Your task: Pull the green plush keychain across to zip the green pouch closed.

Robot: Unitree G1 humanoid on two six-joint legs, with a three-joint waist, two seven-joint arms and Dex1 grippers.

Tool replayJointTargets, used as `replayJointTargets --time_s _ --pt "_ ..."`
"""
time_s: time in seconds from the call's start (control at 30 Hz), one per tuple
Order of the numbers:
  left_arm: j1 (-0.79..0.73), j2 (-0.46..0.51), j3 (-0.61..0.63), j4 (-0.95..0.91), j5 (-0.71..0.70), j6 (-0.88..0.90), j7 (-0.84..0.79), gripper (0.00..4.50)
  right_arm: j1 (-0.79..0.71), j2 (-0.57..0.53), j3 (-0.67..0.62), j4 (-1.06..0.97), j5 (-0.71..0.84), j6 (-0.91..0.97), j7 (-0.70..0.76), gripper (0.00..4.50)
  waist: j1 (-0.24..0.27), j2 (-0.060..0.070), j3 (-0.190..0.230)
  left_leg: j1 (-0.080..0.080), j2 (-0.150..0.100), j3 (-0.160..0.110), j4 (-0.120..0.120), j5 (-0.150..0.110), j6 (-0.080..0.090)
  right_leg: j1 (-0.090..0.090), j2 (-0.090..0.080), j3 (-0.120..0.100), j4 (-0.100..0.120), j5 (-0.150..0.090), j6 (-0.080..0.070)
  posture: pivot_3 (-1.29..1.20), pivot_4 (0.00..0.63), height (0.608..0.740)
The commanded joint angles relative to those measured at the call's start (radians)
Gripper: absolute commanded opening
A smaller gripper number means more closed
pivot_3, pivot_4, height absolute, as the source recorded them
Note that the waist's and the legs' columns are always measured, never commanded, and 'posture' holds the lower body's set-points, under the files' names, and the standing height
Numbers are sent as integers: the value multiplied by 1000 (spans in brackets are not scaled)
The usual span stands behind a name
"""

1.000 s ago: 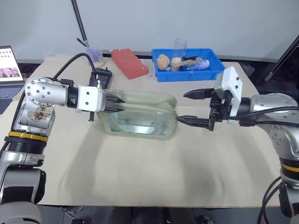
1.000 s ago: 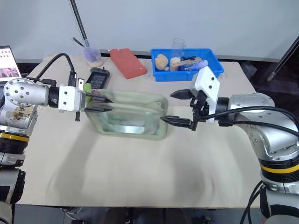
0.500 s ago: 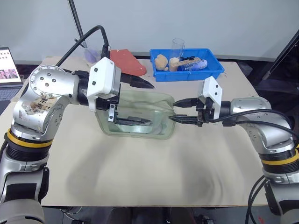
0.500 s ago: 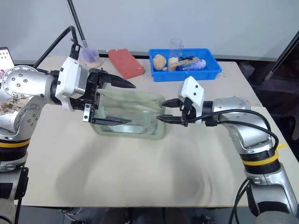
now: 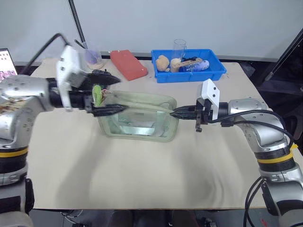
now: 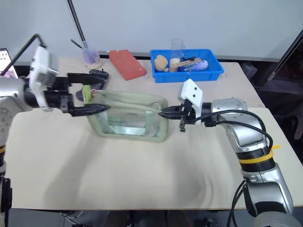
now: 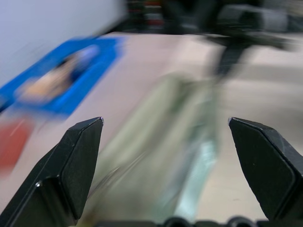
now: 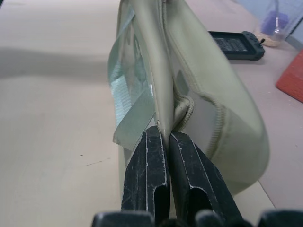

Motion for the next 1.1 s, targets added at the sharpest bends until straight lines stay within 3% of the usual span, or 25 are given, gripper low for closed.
replayJointTargets --time_s 0.03,0.4,0.73,0.83,1.07,1.1 --pt "50 -24 110 112 16 -2 107 4500 -30 -4 -23 -16 6 -19 20 27 1 0 0 0 0 0 0 0 0 0 0 0 0 0 0 0 150 740" --pt "123 -233 208 223 -30 33 315 4500 -43 9 -33 15 2 -23 38 27 11 0 0 0 0 1 1 0 -1 0 -1 -1 2 2 -4 0 150 740" --pt "54 -252 136 327 32 -13 302 4500 -29 0 -38 1 0 -19 47 27 10 0 0 0 -1 0 1 0 -1 0 -1 -1 3 2 -4 0 150 740" --pt "43 -263 107 316 26 -12 267 3688 -28 1 -41 5 -2 -21 42 0 10 0 0 0 -1 0 1 0 -1 0 -1 -1 3 2 -4 0 150 740" --pt "26 -271 129 299 -13 -1 240 276 -18 -4 -43 -5 -3 -20 36 0 7 0 0 0 -1 0 0 0 -1 0 -1 -1 3 2 -5 0 150 740" --pt "26 -267 131 300 -15 0 239 26 -18 -5 -43 -6 -4 -20 36 0 6 0 0 0 -1 0 0 0 -1 0 -1 -1 3 2 -5 0 150 740"
